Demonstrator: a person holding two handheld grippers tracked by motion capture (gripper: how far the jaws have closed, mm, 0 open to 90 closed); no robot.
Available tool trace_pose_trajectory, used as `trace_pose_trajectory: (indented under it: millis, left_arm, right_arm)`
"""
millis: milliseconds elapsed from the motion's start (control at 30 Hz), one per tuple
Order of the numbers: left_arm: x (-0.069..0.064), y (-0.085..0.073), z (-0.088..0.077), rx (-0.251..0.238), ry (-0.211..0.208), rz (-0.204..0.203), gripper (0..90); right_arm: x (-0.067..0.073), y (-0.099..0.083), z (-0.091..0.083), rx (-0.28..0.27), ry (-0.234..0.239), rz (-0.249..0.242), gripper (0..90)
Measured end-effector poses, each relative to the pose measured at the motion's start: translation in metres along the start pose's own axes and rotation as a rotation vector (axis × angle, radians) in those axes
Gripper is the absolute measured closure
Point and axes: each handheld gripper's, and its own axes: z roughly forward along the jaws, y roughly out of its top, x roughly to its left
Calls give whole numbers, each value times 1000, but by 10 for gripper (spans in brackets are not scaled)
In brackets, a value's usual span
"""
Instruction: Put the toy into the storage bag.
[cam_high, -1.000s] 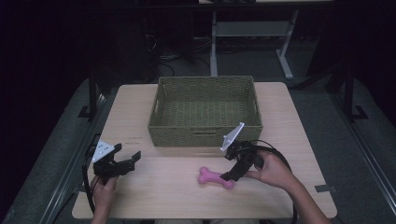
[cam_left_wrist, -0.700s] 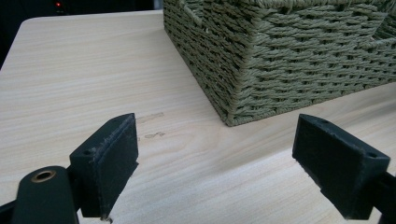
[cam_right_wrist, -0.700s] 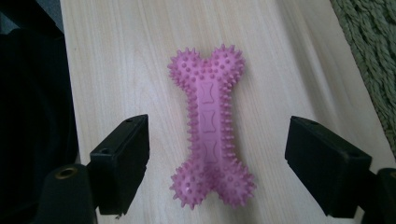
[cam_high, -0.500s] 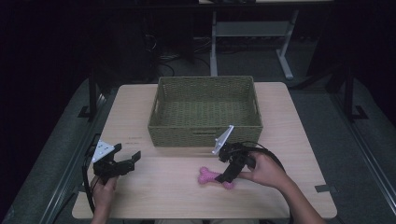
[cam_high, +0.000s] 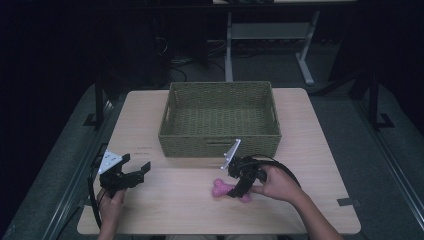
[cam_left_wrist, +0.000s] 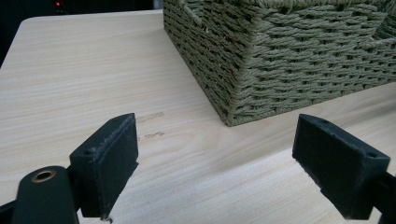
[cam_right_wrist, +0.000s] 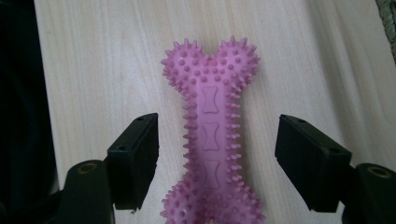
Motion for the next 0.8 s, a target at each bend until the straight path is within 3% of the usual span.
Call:
trace_pose_trajectory:
  millis: [800]
  left_arm:
    - [1,0,0,-1,1,-2,138]
  right_arm:
    - [4,1,15,46,-4,-43,465]
